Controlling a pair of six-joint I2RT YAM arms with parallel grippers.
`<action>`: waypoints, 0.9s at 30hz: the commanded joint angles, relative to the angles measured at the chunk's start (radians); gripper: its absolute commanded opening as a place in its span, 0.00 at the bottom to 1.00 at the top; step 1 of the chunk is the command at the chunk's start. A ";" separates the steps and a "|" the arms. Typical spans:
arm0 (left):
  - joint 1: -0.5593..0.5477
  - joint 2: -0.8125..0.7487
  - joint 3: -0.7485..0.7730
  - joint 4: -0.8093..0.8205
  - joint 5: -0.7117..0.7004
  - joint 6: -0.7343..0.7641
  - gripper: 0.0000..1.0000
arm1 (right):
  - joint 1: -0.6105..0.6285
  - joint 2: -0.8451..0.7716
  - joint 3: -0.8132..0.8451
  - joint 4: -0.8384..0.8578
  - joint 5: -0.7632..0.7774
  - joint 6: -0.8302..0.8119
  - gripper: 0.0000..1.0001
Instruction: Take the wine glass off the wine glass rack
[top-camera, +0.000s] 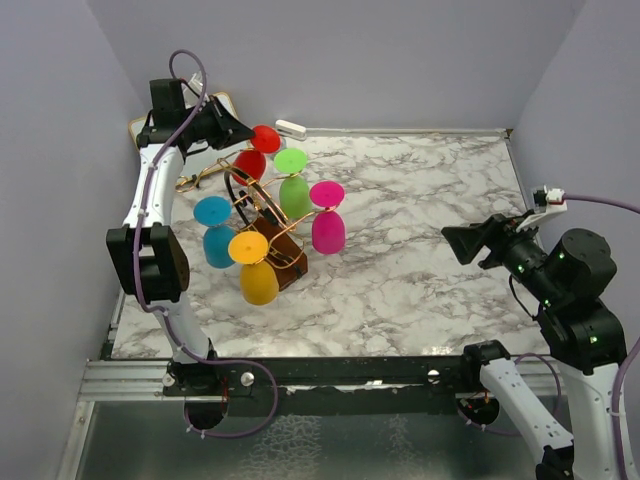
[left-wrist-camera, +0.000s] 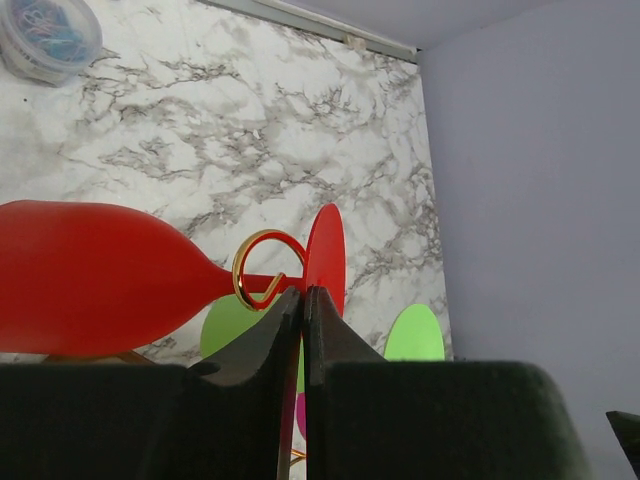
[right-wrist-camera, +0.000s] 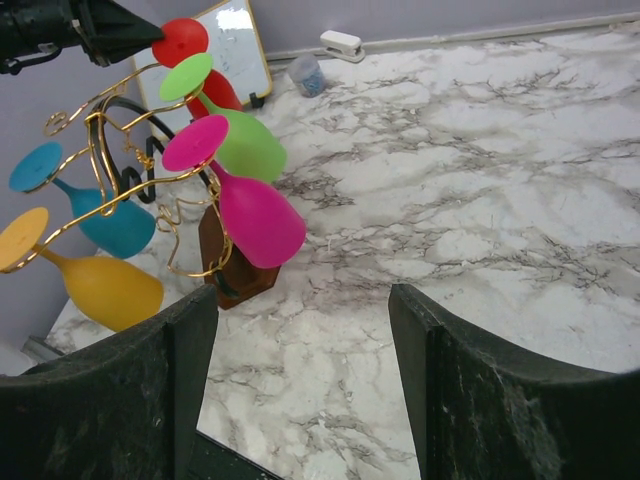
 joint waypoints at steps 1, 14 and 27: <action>0.011 -0.088 -0.056 0.106 0.052 -0.060 0.00 | -0.002 -0.016 -0.009 0.032 0.036 0.019 0.70; 0.049 -0.143 -0.117 0.107 -0.006 -0.060 0.00 | -0.001 -0.027 -0.018 0.039 0.046 0.034 0.70; 0.091 -0.170 -0.131 0.160 -0.027 -0.103 0.00 | -0.002 -0.032 -0.034 0.053 0.042 0.048 0.70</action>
